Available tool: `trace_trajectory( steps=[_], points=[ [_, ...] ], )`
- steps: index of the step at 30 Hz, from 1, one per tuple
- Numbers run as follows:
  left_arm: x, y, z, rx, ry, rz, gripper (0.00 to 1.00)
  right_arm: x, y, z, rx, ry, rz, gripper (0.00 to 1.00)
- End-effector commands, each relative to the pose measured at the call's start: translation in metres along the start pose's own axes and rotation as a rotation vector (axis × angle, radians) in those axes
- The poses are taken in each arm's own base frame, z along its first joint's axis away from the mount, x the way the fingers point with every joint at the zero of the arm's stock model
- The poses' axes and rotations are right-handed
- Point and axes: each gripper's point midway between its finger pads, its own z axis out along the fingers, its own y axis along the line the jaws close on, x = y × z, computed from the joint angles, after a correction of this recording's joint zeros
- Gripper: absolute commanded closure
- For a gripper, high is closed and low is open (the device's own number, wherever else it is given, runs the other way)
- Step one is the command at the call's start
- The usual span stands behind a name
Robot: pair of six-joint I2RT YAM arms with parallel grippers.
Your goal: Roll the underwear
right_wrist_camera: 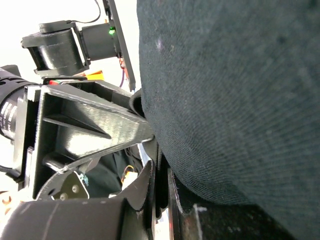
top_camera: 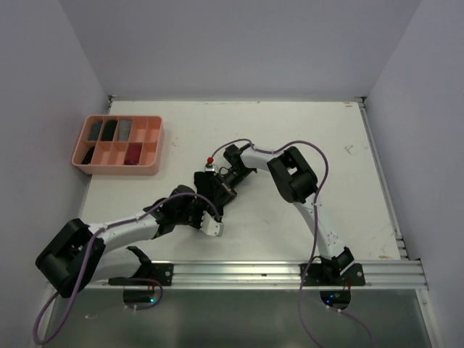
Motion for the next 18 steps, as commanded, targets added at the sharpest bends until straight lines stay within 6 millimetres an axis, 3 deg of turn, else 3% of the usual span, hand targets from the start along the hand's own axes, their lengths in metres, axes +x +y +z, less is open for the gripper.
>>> trace_trajectory(
  steps=[1, 5, 8, 12, 13, 18],
  points=[
    [0.009, -0.03, 0.004, 0.139, 0.039, -0.066, 0.69, 0.023, -0.052, 0.008, 0.172, 0.052, 0.161, 0.99],
    [0.014, -0.049, 0.01, 0.268, 0.094, -0.186, 0.83, 0.022, -0.044, 0.001, 0.171, 0.033, 0.148, 0.85],
    [0.007, -0.053, 0.011, 0.334, 0.088, -0.248, 0.97, 0.013, -0.036, -0.02, 0.19, -0.021, 0.119, 0.7],
    [0.003, -0.068, 0.006, 0.437, 0.087, -0.282, 1.0, -0.019, -0.028, -0.084, 0.251, -0.197, 0.066, 0.61],
    [0.0, -0.065, 0.006, 0.445, 0.08, -0.285, 1.0, -0.026, -0.015, -0.099, 0.258, -0.243, 0.029, 0.59],
    [-0.002, -0.077, 0.001, 0.562, 0.067, -0.343, 1.0, -0.04, 0.004, -0.162, 0.345, -0.395, -0.084, 0.49]
  ],
)
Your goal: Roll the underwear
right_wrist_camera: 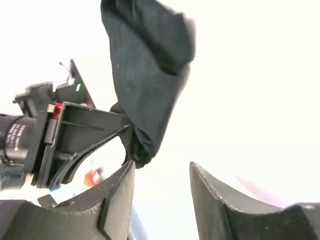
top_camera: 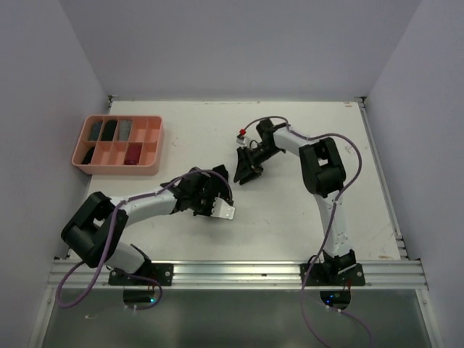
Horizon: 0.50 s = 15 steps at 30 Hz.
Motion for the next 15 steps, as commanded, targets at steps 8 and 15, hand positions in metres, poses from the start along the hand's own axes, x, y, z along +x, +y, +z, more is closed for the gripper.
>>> trace_trajectory(
  steps=[8, 15],
  points=[
    [0.023, -0.068, -0.01, 0.584, -0.05, -0.498, 1.0, -0.017, 0.052, -0.105, 0.201, -0.342, -0.494, 0.44],
    [0.04, -0.055, -0.006, 0.753, -0.105, -0.702, 1.0, 0.013, 0.084, -0.123, 0.265, -0.438, -0.869, 0.51]
  ],
)
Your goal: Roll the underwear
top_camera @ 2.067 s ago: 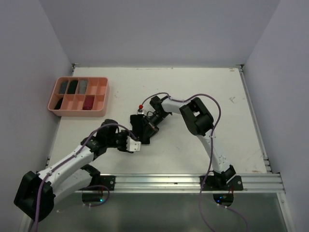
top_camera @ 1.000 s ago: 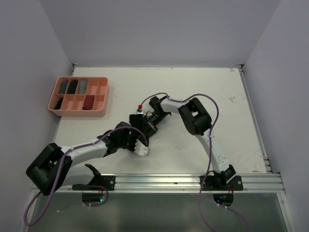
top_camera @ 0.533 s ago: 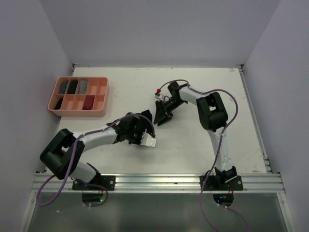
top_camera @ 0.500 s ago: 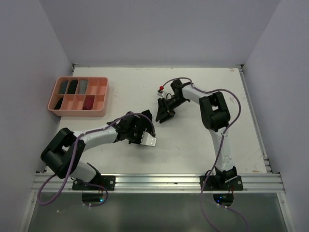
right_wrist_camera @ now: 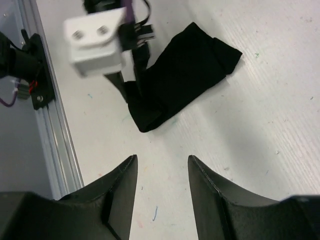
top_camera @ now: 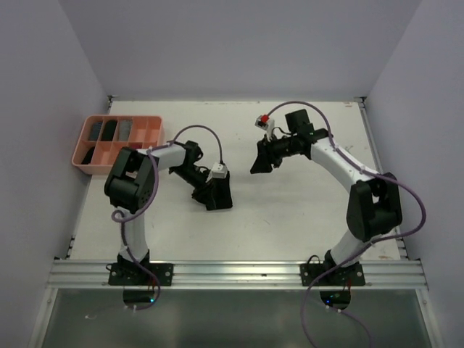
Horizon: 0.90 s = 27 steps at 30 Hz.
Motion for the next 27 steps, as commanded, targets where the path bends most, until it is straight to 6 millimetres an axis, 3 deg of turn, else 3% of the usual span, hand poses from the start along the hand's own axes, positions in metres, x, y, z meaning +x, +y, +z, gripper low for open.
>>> trace_trajectory(
  steps=[1, 2, 4, 5, 8, 14, 22, 27],
  points=[
    [0.076, -0.034, 0.007, 0.197, 0.177, -0.285, 1.0, -0.011, 0.009, -0.01, 0.041, -0.077, -0.315, 0.52],
    [0.078, -0.036, 0.007, 0.213, 0.18, -0.303, 1.0, 0.001, 0.019, -0.001, 0.029, -0.045, -0.352, 0.52],
    [0.081, -0.028, 0.009, 0.215, 0.186, -0.325, 1.0, 0.005, 0.026, 0.003, 0.082, -0.013, -0.478, 0.53],
    [0.082, -0.028, 0.009, 0.222, 0.189, -0.337, 1.0, 0.018, 0.04, 0.015, 0.063, 0.022, -0.528, 0.53],
    [0.084, -0.023, 0.011, 0.235, 0.194, -0.371, 1.0, 0.029, 0.066, 0.034, 0.046, 0.044, -0.675, 0.53],
    [0.088, -0.014, 0.014, 0.249, 0.209, -0.415, 1.0, 0.048, 0.092, 0.071, -0.051, 0.106, -0.827, 0.46],
    [0.089, -0.011, 0.018, 0.26, 0.197, -0.419, 1.0, 0.075, 0.117, 0.115, -0.15, 0.179, -1.046, 0.4],
    [0.088, -0.009, 0.019, 0.254, 0.192, -0.411, 1.0, 0.08, 0.11, 0.14, -0.148, 0.171, -1.072, 0.39]
  ],
)
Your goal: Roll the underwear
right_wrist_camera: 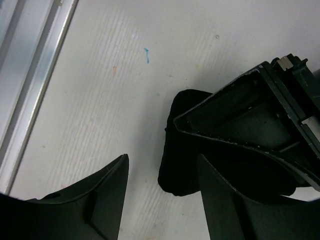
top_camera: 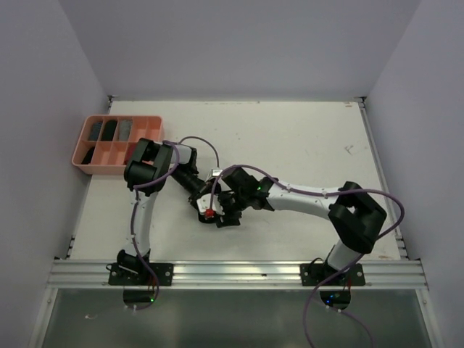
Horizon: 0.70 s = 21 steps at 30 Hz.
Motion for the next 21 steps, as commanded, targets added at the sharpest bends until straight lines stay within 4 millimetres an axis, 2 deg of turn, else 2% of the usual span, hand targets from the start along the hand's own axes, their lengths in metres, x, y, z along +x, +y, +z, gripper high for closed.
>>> trace_trajectory(
  steps=[1, 6, 11, 14, 15, 17, 18, 19, 21],
  points=[
    [0.037, 0.069, -0.005, -0.155, 0.213, 0.168, 1.0, -0.001, -0.024, 0.012, 0.076, -0.018, -0.082, 0.39],
    [0.036, 0.068, -0.005, -0.161, 0.208, 0.178, 1.0, 0.007, -0.029, 0.025, 0.082, -0.015, -0.055, 0.39],
    [0.034, 0.069, -0.006, -0.171, 0.205, 0.187, 1.0, 0.02, -0.024, 0.037, 0.051, 0.004, -0.029, 0.42],
    [0.034, 0.067, -0.006, -0.172, 0.197, 0.188, 0.98, 0.025, -0.019, 0.041, 0.034, 0.008, -0.015, 0.67],
    [0.03, 0.066, -0.007, -0.177, 0.186, 0.2, 0.95, 0.026, -0.016, 0.041, 0.018, 0.01, -0.004, 0.8],
    [0.024, 0.062, -0.01, -0.194, 0.163, 0.214, 0.85, 0.034, -0.007, 0.044, -0.021, 0.031, 0.023, 0.9],
    [0.02, 0.061, -0.012, -0.206, 0.153, 0.224, 0.81, 0.035, -0.004, 0.046, -0.032, 0.031, 0.041, 0.99],
    [0.015, 0.062, -0.014, -0.231, 0.139, 0.228, 0.74, 0.036, -0.003, 0.047, -0.043, 0.035, 0.053, 1.0],
    [0.004, 0.058, -0.021, -0.266, 0.114, 0.26, 0.67, 0.042, 0.006, 0.048, -0.084, 0.047, 0.08, 1.0]
  ],
)
